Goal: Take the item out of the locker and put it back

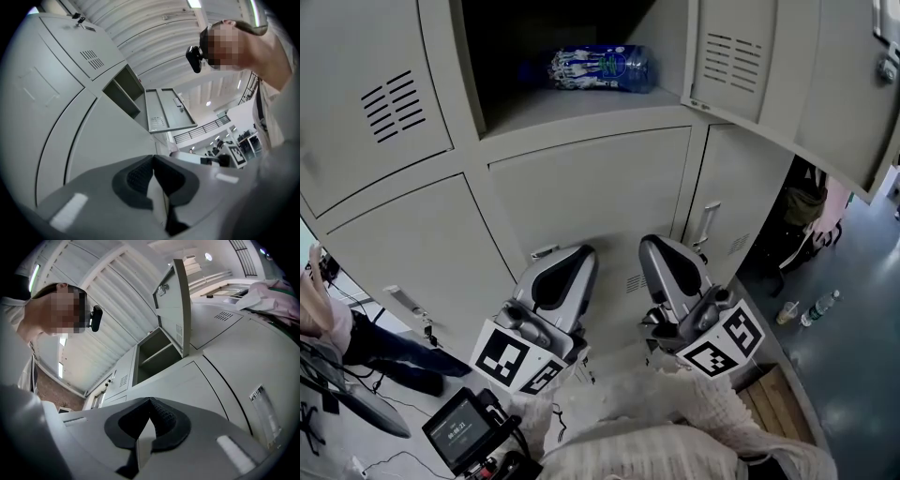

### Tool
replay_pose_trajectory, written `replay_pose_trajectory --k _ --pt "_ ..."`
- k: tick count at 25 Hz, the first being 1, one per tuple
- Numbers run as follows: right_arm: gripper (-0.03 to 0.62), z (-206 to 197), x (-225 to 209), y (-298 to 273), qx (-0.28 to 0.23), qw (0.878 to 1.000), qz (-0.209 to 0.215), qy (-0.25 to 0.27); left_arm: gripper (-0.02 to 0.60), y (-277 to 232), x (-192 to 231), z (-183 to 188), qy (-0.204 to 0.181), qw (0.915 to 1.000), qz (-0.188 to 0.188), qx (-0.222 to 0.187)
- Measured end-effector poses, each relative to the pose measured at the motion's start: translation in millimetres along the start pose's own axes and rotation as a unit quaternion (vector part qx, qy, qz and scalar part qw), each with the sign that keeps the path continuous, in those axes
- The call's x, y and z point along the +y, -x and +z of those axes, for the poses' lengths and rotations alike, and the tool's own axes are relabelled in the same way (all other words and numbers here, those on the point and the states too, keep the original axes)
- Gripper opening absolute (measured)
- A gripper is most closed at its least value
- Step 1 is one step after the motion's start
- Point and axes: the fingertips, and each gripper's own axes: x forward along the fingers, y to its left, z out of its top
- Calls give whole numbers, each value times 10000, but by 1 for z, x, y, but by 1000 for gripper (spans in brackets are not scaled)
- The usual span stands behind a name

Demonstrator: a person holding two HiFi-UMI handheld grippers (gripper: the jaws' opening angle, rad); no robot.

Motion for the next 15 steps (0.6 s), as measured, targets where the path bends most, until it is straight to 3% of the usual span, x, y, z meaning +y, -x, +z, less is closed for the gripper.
replay_pose_trajectory --k 7,15 --pt "-2 13 -7 11 -95 9994 -190 261 5 -4 -7 -1 -163 9998 -71 92" --pt "-2 13 3 8 144 9974 -92 698 5 -4 -11 6 35 9998 -172 -84"
